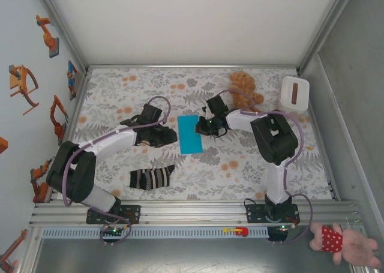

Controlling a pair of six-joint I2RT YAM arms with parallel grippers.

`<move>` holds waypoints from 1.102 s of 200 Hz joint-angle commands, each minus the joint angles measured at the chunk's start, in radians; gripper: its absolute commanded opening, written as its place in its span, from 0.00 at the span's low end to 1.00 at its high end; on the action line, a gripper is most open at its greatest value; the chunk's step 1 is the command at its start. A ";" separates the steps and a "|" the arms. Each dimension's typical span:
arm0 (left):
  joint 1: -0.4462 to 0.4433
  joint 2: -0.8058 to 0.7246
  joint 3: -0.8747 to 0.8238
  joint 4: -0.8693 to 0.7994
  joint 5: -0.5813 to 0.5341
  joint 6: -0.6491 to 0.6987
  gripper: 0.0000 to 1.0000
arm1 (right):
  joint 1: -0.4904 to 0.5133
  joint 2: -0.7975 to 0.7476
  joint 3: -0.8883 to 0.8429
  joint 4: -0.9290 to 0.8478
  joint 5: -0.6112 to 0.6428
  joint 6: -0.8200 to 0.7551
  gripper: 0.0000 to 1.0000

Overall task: Fold a paper plane with a square sheet of paper (pick it up from the middle)
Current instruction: Move a square sheet of paper to the center of the table.

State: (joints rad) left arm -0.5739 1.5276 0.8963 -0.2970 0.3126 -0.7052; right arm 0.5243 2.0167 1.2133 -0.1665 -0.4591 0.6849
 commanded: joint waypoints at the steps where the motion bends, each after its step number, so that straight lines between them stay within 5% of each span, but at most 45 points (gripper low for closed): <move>1: 0.005 0.054 0.015 0.160 0.062 -0.106 0.39 | -0.012 -0.058 0.002 -0.089 0.058 0.027 0.00; 53: 0.006 0.173 0.091 0.298 0.118 -0.159 0.46 | -0.025 -0.287 -0.187 0.008 0.108 0.102 0.32; 58: 0.006 0.184 0.098 0.305 0.121 -0.163 0.46 | -0.024 -0.307 -0.210 0.014 0.118 0.109 0.44; 70: 0.009 0.214 0.117 0.315 0.129 -0.166 0.46 | -0.024 -0.351 -0.264 0.032 0.136 0.126 0.54; 124: 0.029 0.359 0.223 0.282 0.100 -0.171 0.45 | -0.024 -0.416 -0.445 0.154 0.088 0.238 0.50; 220: 0.031 0.454 0.222 0.206 0.065 -0.243 0.45 | 0.000 -0.340 -0.479 0.220 -0.027 0.291 0.35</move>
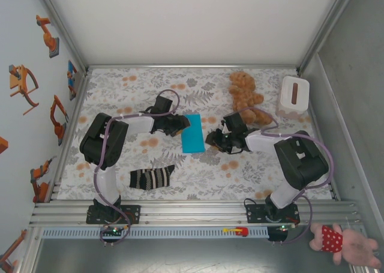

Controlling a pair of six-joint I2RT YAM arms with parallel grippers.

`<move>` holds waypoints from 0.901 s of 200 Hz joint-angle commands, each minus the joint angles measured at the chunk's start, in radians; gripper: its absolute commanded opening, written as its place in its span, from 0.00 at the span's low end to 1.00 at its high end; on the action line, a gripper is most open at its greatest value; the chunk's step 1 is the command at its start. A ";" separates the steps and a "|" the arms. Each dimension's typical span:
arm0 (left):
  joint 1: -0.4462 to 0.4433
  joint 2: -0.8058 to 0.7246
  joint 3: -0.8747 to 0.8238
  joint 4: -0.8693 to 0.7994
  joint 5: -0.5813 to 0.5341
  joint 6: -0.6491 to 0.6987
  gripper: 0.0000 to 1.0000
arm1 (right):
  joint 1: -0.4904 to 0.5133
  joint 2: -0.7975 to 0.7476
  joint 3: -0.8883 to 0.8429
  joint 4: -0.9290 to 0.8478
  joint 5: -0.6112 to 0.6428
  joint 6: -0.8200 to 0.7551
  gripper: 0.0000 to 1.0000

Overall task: Fold a paper plane with a square sheet of paper (pick it up from the middle)
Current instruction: Move a square sheet of paper to the center of the table.

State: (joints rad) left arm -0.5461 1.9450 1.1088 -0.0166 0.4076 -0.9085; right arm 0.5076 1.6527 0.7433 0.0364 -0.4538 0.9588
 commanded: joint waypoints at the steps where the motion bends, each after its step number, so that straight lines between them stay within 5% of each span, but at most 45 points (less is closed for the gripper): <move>1: 0.003 0.037 0.010 -0.074 -0.030 -0.041 0.45 | 0.017 0.024 -0.009 0.016 -0.032 0.018 0.35; 180: 0.005 0.044 0.006 -0.106 -0.024 -0.034 0.42 | 0.040 0.078 -0.003 0.148 -0.123 0.076 0.24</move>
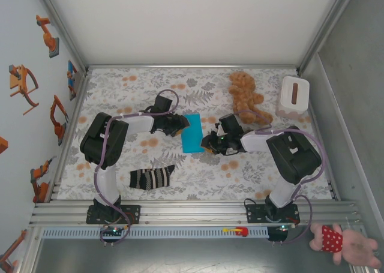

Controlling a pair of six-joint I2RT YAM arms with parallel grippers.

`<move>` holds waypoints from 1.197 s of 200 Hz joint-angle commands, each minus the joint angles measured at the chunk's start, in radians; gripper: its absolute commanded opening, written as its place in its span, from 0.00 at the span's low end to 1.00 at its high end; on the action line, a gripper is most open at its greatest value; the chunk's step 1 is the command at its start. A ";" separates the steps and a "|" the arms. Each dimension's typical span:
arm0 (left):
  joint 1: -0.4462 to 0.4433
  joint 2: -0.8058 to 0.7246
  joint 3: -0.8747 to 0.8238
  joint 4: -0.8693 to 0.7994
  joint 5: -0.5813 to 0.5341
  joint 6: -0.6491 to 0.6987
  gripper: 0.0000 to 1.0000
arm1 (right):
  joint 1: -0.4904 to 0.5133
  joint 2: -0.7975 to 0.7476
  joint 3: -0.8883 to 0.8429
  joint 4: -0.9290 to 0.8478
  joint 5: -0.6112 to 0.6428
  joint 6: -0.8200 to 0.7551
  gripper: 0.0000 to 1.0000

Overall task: Fold a paper plane with a square sheet of paper (pick it up from the middle)
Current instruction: Move a square sheet of paper to the center of the table.

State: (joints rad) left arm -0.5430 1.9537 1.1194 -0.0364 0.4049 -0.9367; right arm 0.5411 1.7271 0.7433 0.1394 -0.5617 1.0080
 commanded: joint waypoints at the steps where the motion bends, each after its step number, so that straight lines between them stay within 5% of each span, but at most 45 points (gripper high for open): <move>1: 0.002 0.035 -0.005 -0.086 -0.021 -0.005 0.42 | 0.007 0.003 -0.002 0.045 -0.015 0.027 0.24; 67: 0.003 0.026 -0.004 -0.078 -0.004 -0.003 0.42 | 0.006 -0.029 -0.034 0.036 0.029 0.054 0.13; 90: 0.004 -0.013 0.002 -0.067 0.024 0.027 0.42 | 0.007 -0.042 -0.039 0.017 0.040 0.052 0.00; 133: 0.007 -0.082 0.012 -0.033 0.043 0.096 0.42 | 0.006 -0.080 -0.057 -0.022 0.053 0.046 0.00; 239: 0.001 0.042 0.048 -0.060 0.071 0.098 0.29 | 0.012 -0.106 -0.050 -0.048 0.029 0.050 0.00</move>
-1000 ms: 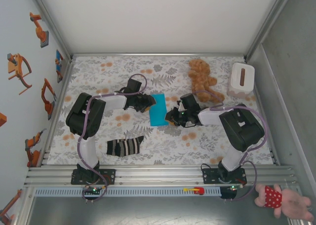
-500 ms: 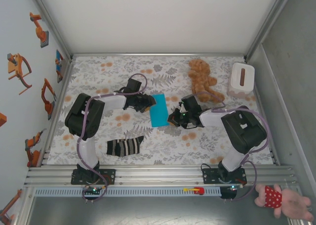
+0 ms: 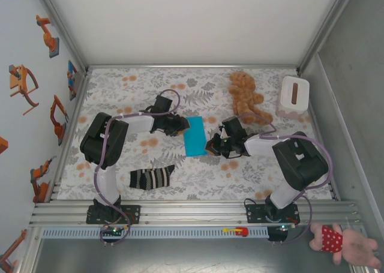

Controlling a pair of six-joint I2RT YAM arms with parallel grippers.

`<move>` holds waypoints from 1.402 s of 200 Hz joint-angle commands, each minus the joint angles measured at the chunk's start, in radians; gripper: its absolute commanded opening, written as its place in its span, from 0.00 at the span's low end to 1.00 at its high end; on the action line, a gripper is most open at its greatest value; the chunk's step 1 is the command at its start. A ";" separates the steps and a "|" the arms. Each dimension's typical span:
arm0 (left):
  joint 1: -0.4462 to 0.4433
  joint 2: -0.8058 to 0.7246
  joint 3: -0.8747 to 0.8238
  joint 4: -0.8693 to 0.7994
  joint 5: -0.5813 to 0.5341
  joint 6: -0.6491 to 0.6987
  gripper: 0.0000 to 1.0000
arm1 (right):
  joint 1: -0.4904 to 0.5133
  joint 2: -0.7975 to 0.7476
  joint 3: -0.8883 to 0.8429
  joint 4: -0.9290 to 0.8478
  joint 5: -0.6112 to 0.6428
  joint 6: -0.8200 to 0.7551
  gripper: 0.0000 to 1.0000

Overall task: Fold a paper plane with a square sheet of paper (pick it up from the middle)
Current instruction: Move a square sheet of paper to the center of the table, then fold the triangle a second time at the center of the table.

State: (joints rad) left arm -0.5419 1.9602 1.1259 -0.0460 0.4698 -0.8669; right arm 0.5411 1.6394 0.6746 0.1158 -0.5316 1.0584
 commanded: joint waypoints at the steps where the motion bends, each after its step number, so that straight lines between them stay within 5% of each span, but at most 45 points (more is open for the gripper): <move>1: 0.000 0.038 0.042 -0.053 0.004 0.029 0.29 | 0.012 -0.018 0.021 -0.025 0.000 0.000 0.00; 280: -0.010 0.061 0.046 -0.115 -0.043 0.035 0.26 | 0.094 0.242 0.274 0.104 0.067 0.051 0.00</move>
State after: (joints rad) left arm -0.5457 1.9953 1.1706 -0.0940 0.4595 -0.8486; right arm 0.6273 1.8576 0.9165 0.2153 -0.4969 1.1107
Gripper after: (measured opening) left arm 0.256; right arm 0.049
